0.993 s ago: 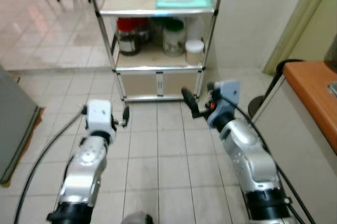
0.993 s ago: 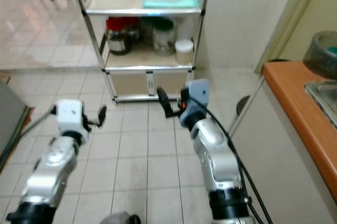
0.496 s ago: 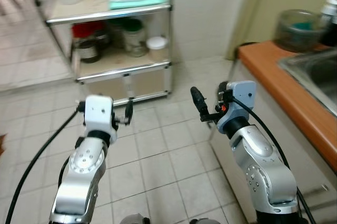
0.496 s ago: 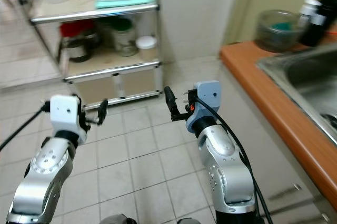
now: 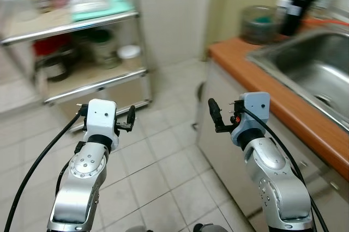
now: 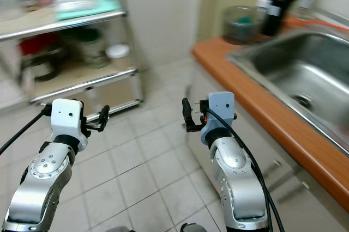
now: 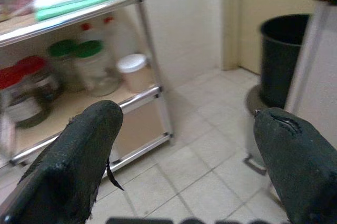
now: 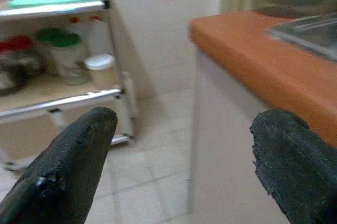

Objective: Kitchen organization

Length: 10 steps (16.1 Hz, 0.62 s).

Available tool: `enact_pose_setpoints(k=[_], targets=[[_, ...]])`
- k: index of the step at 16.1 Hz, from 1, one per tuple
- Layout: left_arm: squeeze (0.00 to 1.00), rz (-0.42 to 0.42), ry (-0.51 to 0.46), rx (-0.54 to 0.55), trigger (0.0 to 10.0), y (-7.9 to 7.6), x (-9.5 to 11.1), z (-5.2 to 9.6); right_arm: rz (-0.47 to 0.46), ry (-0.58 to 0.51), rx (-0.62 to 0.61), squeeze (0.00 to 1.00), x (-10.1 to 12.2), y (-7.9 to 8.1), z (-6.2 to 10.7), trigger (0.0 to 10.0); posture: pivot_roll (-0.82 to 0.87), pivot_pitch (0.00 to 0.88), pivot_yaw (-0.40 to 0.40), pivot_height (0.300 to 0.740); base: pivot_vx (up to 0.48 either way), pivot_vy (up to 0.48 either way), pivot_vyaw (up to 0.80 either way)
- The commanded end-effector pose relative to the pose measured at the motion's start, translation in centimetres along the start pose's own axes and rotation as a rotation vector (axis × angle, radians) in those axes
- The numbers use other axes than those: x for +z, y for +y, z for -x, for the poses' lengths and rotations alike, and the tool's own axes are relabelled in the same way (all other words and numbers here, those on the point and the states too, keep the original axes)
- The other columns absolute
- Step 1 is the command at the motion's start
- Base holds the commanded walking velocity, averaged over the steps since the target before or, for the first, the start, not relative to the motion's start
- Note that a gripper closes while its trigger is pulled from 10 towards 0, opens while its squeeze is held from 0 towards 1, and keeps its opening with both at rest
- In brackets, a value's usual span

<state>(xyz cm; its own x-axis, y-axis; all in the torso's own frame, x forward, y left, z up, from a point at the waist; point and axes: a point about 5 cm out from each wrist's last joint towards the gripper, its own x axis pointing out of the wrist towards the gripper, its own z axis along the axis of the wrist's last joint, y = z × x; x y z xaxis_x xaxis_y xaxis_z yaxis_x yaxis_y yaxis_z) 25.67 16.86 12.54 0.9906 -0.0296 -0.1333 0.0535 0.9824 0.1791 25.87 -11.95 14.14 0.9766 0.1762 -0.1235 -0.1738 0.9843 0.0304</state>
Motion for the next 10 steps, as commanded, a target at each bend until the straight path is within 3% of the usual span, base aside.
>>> enact_pose_setpoints(k=[1,4,5,7,10], targets=[[0.00,-0.012,-0.014,-0.010,10.0,-0.1,0.6,0.1,0.019,-0.036,0.017,1.00,0.7,0.4,0.3,10.0,-0.02,0.000,0.071,0.740,0.000,0.000,-0.80],[0.00,-0.008,-0.006,-0.013,10.0,-0.2,0.7,0.3,0.122,-0.105,-0.017,1.00,1.3,0.3,0.2,10.0,-0.02,0.000,0.068,0.740,0.000,0.000,-0.80],[0.00,0.009,-0.015,-0.015,10.0,-0.2,1.0,0.4,0.095,-0.086,-0.030,1.00,1.2,0.1,0.3,10.0,-0.02,0.000,0.064,0.740,0.000,0.000,-0.80],[0.00,0.053,-0.034,0.000,10.0,0.3,1.4,0.6,0.025,-0.054,-0.107,1.00,0.7,-0.9,0.8,10.0,-0.02,0.000,0.054,0.740,0.000,0.480,-0.80],[0.00,0.021,-0.012,0.009,10.0,0.5,1.3,0.5,0.004,-0.044,-0.113,1.00,0.8,-1.0,0.6,10.0,-0.02,0.000,0.046,0.740,0.000,0.000,-0.80]])
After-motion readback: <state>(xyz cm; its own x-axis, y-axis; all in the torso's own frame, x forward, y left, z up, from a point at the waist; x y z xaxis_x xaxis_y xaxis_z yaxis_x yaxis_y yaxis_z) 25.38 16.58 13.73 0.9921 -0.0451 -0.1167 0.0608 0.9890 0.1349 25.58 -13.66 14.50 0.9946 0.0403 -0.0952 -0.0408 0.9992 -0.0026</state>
